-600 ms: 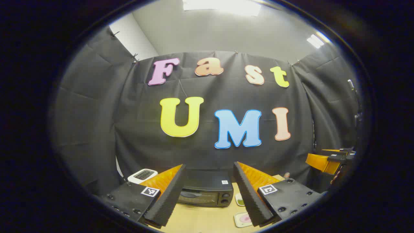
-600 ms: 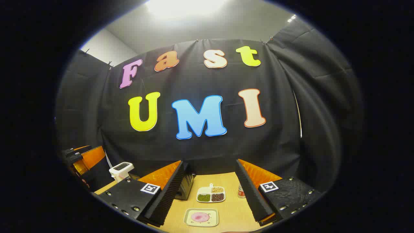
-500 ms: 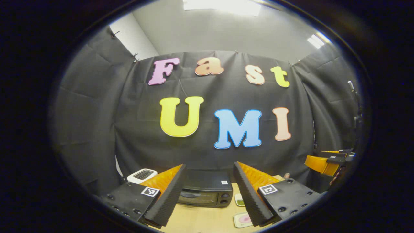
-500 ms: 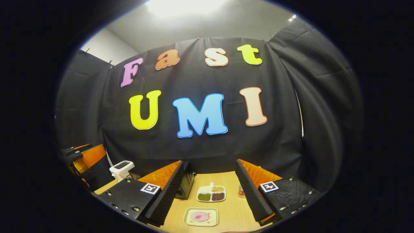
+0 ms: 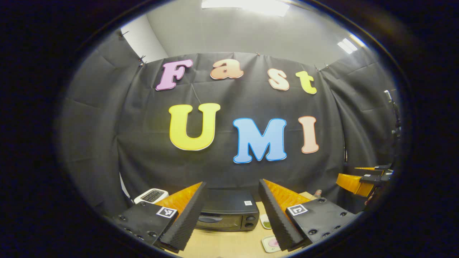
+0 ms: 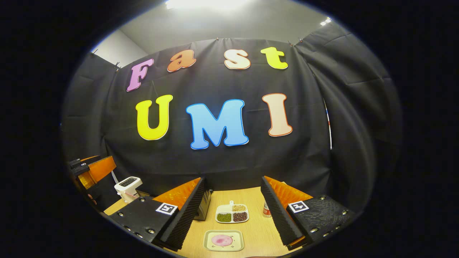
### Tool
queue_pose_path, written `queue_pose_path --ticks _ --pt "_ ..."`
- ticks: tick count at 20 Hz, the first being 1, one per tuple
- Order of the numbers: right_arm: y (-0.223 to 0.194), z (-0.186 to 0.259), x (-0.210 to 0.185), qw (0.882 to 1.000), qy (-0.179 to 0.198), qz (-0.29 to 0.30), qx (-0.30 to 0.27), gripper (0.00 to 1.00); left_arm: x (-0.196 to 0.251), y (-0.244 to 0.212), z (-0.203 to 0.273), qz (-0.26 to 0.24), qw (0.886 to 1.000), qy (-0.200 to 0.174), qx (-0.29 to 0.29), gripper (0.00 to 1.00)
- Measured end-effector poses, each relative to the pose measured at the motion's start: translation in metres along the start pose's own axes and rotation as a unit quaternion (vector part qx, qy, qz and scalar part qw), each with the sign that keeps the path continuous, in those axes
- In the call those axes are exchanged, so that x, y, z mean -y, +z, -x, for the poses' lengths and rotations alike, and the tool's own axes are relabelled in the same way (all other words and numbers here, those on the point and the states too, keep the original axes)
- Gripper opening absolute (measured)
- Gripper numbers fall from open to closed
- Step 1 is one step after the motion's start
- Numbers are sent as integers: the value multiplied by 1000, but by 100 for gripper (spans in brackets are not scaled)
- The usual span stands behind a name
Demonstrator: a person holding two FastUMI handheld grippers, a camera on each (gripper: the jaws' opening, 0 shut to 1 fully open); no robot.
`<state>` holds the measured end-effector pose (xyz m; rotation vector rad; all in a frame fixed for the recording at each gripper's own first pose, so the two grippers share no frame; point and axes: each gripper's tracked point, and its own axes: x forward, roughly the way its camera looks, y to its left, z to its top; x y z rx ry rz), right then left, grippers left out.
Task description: Open the electric oven with the left hand, put the food in, and close the electric oven.
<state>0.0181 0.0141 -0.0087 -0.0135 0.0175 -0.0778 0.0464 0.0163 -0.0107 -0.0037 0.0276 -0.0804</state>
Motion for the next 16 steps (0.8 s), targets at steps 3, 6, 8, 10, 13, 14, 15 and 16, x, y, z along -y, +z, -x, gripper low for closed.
queue_pose_path --ticks 3,6,8,10,13,14,15,16 --pt "-3 -4 -4 1000 -10 2 -3 96 -11 -21 -22 9 1000 -10 -22 96" --pt "-7 -6 -8 1000 -19 6 -8 96 -28 -50 -44 15 998 -18 -59 100" --pt "-11 -7 -8 999 -27 11 -12 96 -37 -66 -61 19 996 -21 -81 92" --pt "-16 -8 -7 999 -36 10 -19 97 -45 -84 -78 18 994 -25 -102 96" --pt "-26 -7 -5 998 -49 12 -32 96 -55 -117 -99 19 990 -29 -134 96" --pt "-29 -7 -4 998 -52 13 -36 97 -58 -126 -106 17 989 -30 -142 100" --pt "-32 -7 -5 998 -55 15 -40 96 -61 -137 -114 15 988 -31 -149 100" --pt "-36 -8 -4 997 -58 16 -45 96 -65 -146 -121 17 987 -32 -159 92"
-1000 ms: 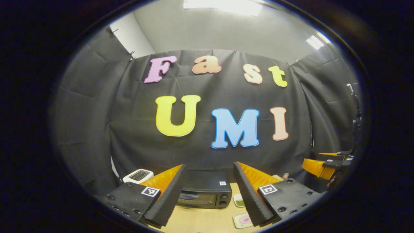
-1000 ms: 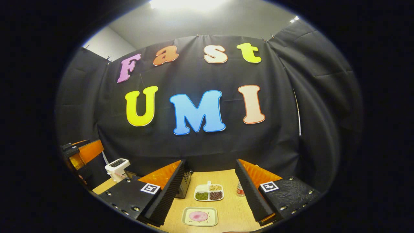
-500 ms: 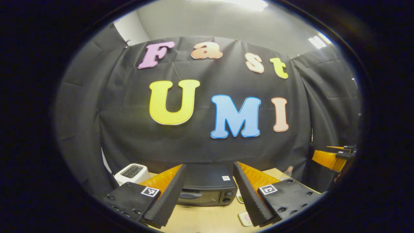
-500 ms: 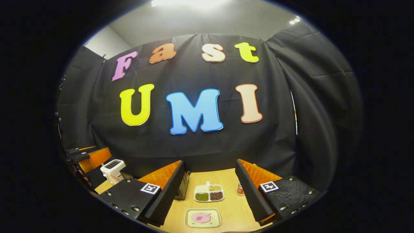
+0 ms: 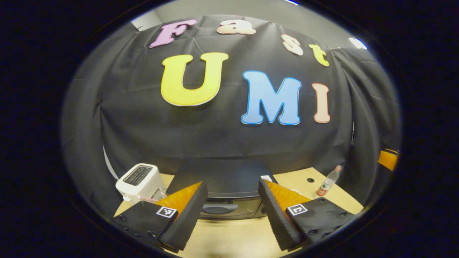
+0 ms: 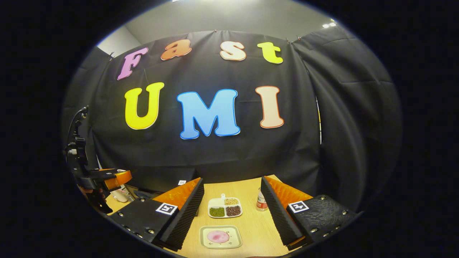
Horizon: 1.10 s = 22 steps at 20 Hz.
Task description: Open the electric oven with the left hand, put the food in, and close the electric oven.
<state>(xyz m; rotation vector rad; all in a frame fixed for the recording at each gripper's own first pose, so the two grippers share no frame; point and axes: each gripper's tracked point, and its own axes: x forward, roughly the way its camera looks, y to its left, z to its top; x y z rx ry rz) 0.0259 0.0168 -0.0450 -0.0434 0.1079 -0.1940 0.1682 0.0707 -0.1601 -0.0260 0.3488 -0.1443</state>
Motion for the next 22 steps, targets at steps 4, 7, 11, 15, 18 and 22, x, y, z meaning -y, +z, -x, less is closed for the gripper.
queue_pose_path --ticks 4,7,11,15,18,22 --pt "-12 0 0 1000 -8 7 -17 96 -15 -30 -37 8 999 3 -32 100" --pt "-16 1 6 999 -19 10 -24 97 -24 -63 -67 0 998 5 -69 100" --pt "-16 3 12 999 -34 16 -25 97 -35 -91 -93 5 995 15 -98 96" --pt "-15 4 18 999 -44 18 -27 96 -39 -98 -100 -5 994 22 -103 100" --pt "-17 3 18 999 -44 15 -28 96 -36 -107 -100 -32 995 26 -95 100" --pt "-13 3 11 999 -33 11 -24 96 -34 -119 -81 -25 995 28 -97 97"
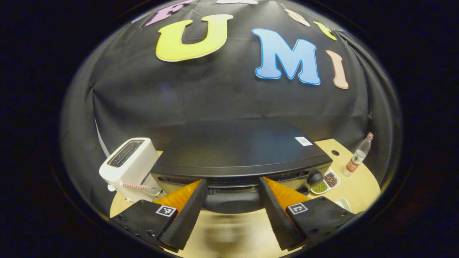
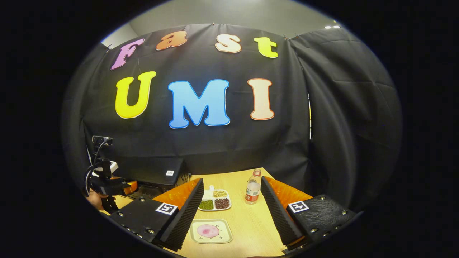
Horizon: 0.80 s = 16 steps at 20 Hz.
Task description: Open the electric oven with the left hand, put the food in, and close the electric oven.
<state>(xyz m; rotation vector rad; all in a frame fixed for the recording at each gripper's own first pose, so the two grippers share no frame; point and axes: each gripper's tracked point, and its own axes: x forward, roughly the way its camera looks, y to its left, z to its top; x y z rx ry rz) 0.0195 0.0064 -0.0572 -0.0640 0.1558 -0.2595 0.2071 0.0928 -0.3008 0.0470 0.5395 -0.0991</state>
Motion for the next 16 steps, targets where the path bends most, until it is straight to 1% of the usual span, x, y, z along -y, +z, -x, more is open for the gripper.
queue_pose_path --ticks 1,2,3,4,5,6,7,8,9,10,12,13,14,15,16 --pt "2 0 -2 1000 4 0 2 96 1 -5 5 -2 1000 -1 -2 100" --pt "3 1 -4 1000 9 1 5 96 2 -10 9 -2 1000 -2 -3 96" --pt "4 0 -6 1000 13 1 5 96 3 -17 14 -1 1000 -4 -9 97" --pt "4 1 -9 1000 17 1 6 96 3 -25 20 0 1000 -7 -10 100" --pt "4 1 -11 1000 22 1 6 96 4 -32 25 5 1000 -10 -16 96" --pt "3 1 -13 1000 27 2 4 96 6 -39 29 10 1000 -12 -18 100" --pt "2 1 -14 1000 31 3 1 97 5 -46 33 11 1000 -13 -20 96" --pt "1 1 -14 999 34 4 0 97 6 -54 38 7 1000 -12 -21 100" --pt "1 3 -15 999 37 4 -1 97 7 -61 41 0 1000 -12 -22 97" --pt "0 3 -16 999 38 5 -3 97 8 -67 44 -8 1000 -11 -21 100" --pt "2 5 -15 999 39 6 -1 97 9 -78 49 -11 1000 -7 -17 100" --pt "4 6 -15 999 40 6 1 97 9 -84 51 -11 1000 -5 -17 97" --pt "2 6 -14 999 40 8 0 96 10 -92 53 -11 1000 -4 -19 100" --pt "0 6 -15 999 41 12 -2 96 10 -99 55 -13 1000 -4 -22 97" --pt "-3 5 -14 999 42 14 -6 96 10 -109 57 -14 999 -3 -29 97"
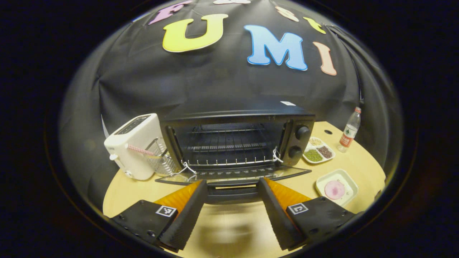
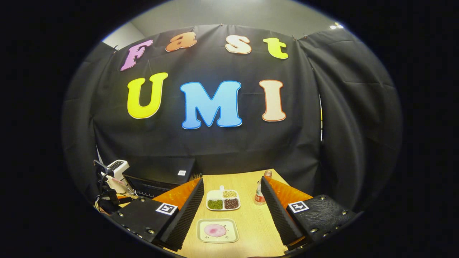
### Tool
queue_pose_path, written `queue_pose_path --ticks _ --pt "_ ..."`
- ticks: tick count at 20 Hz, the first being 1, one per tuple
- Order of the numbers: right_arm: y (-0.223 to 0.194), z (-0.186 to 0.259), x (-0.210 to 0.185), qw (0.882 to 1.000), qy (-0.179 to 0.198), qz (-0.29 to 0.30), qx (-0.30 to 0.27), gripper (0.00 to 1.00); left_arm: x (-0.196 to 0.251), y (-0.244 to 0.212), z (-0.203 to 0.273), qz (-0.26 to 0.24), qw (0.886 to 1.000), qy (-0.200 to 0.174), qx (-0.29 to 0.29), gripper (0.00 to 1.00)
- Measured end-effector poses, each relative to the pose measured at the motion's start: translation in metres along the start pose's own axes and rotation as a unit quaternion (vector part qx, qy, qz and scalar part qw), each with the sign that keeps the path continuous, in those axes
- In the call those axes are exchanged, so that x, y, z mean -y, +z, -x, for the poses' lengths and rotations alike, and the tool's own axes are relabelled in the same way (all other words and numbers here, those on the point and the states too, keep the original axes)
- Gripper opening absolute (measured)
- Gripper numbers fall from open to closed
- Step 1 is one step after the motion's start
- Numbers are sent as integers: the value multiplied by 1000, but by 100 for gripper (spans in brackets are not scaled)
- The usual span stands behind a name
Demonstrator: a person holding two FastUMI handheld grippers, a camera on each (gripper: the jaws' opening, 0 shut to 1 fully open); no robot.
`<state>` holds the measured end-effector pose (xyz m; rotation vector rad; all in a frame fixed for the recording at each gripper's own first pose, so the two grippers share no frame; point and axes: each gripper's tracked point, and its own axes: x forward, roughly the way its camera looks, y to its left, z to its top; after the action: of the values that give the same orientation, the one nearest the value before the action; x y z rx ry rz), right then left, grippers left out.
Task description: Open the electric oven with the left hand, put the food in, and close the electric oven.
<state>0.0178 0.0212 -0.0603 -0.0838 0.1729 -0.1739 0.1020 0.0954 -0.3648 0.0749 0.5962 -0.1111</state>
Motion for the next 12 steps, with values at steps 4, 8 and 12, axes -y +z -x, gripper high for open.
queue_pose_path --ticks 4,8,12 --pt "-11 2 2 1000 2 -7 -15 97 1 -34 1 17 999 -1 -33 100" --pt "-31 -9 6 998 15 -16 -53 96 2 6 24 23 1000 0 11 97" --pt "-79 -33 9 985 44 -46 -162 96 15 87 66 8 995 -12 98 100"
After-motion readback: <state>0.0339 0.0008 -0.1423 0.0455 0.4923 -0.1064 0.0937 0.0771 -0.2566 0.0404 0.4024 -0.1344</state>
